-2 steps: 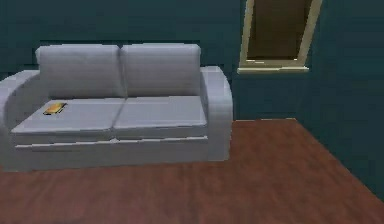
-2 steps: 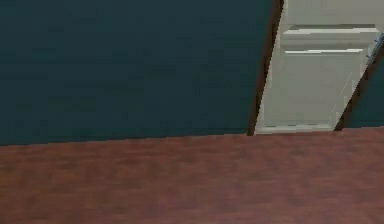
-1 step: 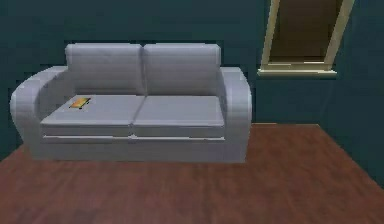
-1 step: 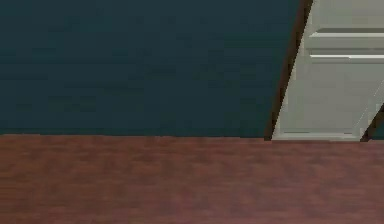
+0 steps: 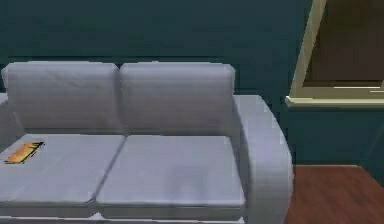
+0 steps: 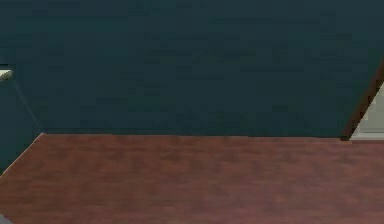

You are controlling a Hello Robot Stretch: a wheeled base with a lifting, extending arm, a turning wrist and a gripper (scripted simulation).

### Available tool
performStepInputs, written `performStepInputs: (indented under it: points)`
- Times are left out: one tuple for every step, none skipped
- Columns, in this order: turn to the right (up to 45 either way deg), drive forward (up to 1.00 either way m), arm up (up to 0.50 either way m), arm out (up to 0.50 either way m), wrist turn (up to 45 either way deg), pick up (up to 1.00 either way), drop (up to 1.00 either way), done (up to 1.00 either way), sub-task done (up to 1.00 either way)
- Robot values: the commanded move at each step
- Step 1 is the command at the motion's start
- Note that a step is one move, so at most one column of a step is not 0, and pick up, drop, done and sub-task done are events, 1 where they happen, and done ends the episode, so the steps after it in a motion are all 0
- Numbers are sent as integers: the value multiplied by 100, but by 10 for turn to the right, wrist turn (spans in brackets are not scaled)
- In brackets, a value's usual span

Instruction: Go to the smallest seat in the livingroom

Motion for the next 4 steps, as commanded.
performStepInputs:
  points:
    - [450, 0, 0, 0, 0, 0, 0, 0, 0]
    - [450, 0, 0, 0, 0, 0, 0, 0, 0]
    - [450, 0, 0, 0, 0, 0, 0, 0, 0]
    - [360, 0, 0, 0, 0, 0, 0, 0, 0]
